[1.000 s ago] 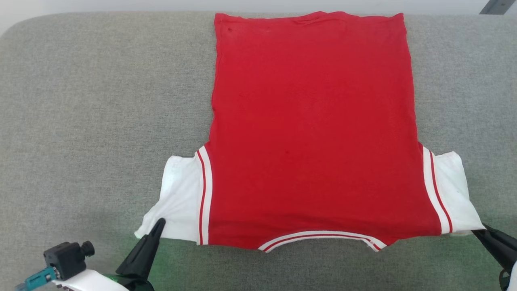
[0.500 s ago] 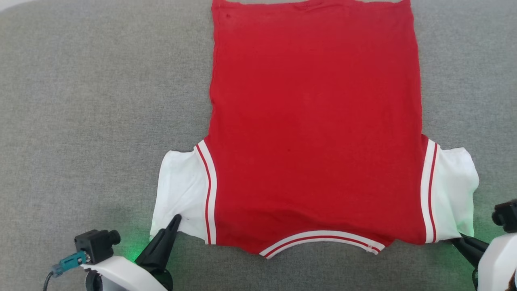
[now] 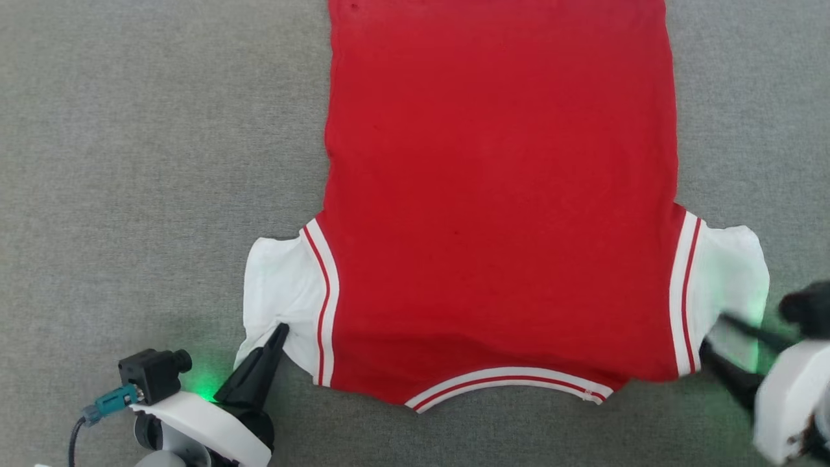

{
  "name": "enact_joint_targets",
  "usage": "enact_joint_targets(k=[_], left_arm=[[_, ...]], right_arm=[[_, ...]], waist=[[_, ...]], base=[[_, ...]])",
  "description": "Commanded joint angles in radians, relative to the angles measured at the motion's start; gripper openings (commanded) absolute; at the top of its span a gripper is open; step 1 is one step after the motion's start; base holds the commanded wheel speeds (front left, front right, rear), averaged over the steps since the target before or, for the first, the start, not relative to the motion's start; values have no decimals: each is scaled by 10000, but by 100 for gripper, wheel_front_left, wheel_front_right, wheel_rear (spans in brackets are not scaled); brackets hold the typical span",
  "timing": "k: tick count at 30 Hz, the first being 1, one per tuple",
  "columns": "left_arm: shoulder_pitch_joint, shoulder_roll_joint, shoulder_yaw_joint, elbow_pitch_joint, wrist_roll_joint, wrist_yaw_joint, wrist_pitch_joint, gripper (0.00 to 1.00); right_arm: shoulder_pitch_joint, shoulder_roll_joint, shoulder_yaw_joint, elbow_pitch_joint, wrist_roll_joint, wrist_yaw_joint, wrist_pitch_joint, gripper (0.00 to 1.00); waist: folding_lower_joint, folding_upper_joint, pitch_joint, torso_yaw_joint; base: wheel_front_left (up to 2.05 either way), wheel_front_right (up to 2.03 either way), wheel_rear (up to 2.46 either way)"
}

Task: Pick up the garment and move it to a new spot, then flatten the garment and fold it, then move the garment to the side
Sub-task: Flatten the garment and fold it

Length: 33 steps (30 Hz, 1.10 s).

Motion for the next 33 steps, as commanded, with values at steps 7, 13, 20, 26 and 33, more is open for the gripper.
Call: enact_joint_targets(k=[7, 13, 20, 26, 33], left_arm=[[-32, 63, 258, -432, 224, 69, 105, 0], [-190, 17, 293, -1404, 638, 85, 84, 0], [-552, -192, 29, -2076, 1026, 88, 109, 0], [-1045, -327, -234, -2308, 1402, 98, 265, 0], [-1289, -277, -377, -2782, 1673, 183, 318, 0]], right_arm=[[-208, -1008, -2065, -2435, 844, -5, 1115, 100], [-1717, -1604, -3638, -3020, 1177, -4, 2857, 100], [-5680, -1603, -2786, -934, 660, -5, 4070, 100], [-9337, -940, -1296, 2172, -622, -5, 4823, 100], [-11790, -499, -777, 5301, -1919, -5, 5347, 100]], waist=[[0, -1, 391, -45], [0, -1, 930, 485], [0, -1, 1863, 1368], [0, -1, 2705, 2096], [0, -1, 3234, 2785]], base=[[0, 0, 0], [0, 0, 0], [0, 0, 0], [0, 0, 0], [0, 0, 0]])
